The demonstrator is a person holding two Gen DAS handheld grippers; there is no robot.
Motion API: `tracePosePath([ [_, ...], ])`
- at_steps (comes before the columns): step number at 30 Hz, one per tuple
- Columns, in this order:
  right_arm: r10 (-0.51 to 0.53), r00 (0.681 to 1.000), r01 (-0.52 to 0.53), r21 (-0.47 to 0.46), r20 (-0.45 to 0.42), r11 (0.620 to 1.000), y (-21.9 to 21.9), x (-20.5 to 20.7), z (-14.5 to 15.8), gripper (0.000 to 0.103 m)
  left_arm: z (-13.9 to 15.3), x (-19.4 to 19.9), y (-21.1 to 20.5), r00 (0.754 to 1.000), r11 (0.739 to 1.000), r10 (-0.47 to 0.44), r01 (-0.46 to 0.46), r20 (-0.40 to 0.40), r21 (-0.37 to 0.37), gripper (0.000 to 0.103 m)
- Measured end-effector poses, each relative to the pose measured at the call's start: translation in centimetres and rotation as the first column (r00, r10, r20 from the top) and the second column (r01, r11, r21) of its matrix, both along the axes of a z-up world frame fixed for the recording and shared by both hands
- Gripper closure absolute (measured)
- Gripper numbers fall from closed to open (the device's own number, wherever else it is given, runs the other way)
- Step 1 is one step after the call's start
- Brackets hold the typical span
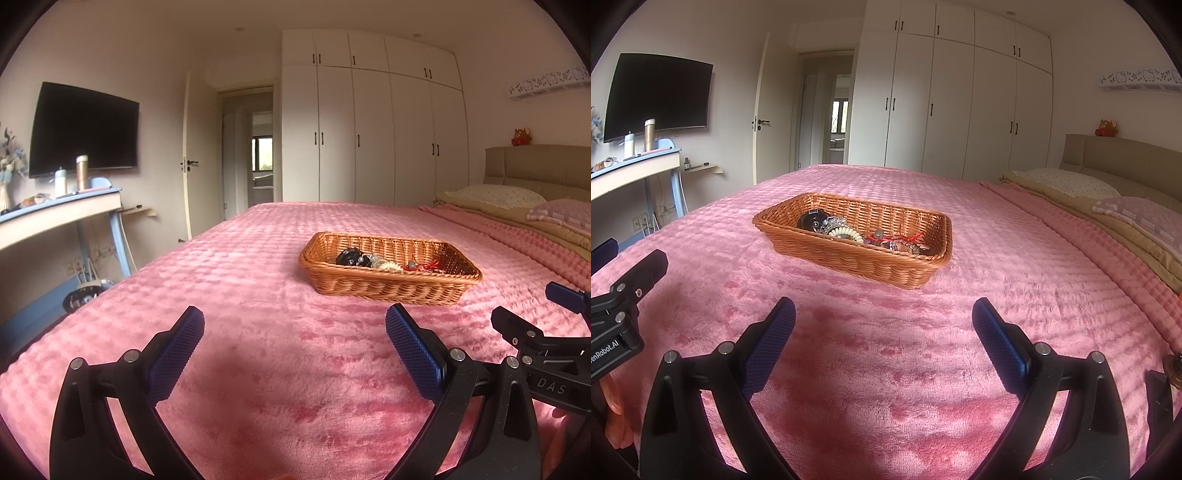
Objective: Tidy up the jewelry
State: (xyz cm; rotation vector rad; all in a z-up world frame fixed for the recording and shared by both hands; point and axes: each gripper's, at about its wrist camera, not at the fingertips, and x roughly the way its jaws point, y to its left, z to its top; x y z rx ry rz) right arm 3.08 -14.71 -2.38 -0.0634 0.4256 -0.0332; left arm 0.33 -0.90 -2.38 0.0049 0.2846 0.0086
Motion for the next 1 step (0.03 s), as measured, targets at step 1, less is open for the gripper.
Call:
tracePosePath([
  [1,0.001,1.0,-0.001,0.0,0.0,1.0,0.04,-0.02,0.03,0.011,0.03,-0.01,-0.04,1.0,1.0,0.0,0.0,0.0,0.0,0.007],
])
